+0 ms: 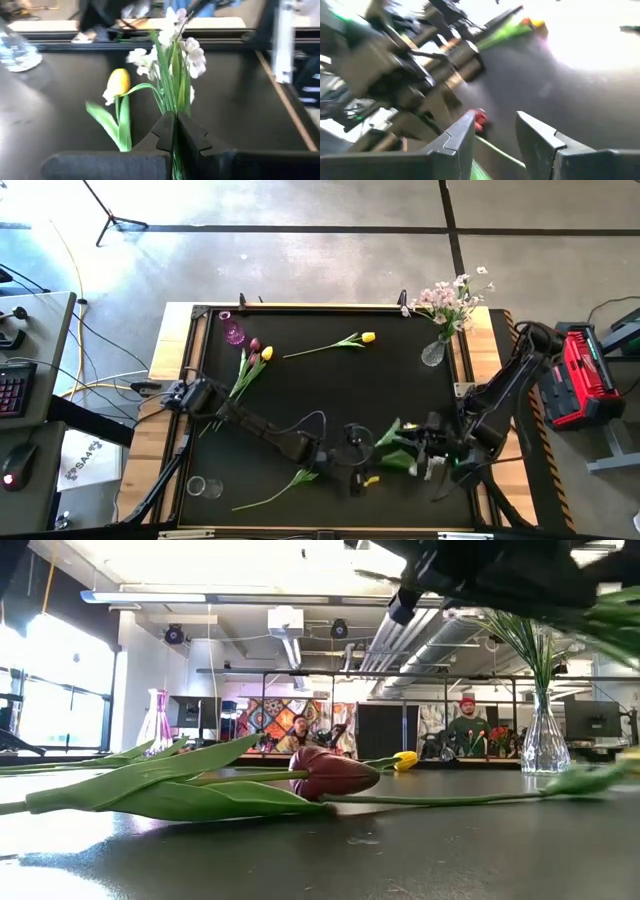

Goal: Sort flowers into vase by color
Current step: Put the white flowers into the top transparent vase

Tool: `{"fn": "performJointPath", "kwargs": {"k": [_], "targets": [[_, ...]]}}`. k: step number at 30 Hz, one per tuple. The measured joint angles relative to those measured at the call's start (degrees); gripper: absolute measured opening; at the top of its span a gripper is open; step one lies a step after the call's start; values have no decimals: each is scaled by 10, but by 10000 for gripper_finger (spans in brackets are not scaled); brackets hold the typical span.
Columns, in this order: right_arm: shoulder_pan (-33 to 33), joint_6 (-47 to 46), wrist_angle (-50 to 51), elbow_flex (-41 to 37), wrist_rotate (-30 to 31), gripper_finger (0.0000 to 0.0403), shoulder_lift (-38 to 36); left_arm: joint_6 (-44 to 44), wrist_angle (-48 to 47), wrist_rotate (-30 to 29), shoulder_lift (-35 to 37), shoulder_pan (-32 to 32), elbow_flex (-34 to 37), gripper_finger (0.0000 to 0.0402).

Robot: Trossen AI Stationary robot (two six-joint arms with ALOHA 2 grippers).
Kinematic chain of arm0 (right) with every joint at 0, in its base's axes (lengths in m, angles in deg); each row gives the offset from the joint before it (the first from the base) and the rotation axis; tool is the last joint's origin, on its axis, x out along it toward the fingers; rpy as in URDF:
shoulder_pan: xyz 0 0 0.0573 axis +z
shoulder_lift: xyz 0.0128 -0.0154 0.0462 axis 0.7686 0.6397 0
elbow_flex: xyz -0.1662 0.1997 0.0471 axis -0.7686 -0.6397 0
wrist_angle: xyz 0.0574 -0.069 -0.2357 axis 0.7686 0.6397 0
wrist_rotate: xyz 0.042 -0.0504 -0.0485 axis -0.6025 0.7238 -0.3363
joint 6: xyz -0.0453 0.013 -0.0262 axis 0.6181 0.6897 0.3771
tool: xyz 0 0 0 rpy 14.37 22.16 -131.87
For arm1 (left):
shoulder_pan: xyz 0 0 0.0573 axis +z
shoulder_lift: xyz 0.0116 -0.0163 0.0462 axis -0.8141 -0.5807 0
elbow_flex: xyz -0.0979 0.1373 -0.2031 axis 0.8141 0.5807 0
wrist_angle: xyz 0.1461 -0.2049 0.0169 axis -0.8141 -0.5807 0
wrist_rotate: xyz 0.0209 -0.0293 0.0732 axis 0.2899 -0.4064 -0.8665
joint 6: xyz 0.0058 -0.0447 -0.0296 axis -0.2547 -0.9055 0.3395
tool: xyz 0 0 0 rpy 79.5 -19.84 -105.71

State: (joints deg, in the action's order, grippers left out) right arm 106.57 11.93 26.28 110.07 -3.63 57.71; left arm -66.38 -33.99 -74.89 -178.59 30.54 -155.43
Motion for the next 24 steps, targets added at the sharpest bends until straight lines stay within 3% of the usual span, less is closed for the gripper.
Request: {"fn": "performJointPath", "kwargs": {"k": [9, 14, 19, 24], "targets": [[28, 245, -159, 0, 63, 131, -39, 9, 31, 5, 18, -10, 0, 0], [27, 262, -160, 0, 77, 131, -47, 68, 66, 2, 28, -23, 0, 0], [27, 262, -157, 0, 77, 131, -39, 63, 54, 5, 4, -29, 0, 0], [21, 262, -152, 0, 87, 131, -27, 51, 118, 58, -30, -26, 0, 0]]}}
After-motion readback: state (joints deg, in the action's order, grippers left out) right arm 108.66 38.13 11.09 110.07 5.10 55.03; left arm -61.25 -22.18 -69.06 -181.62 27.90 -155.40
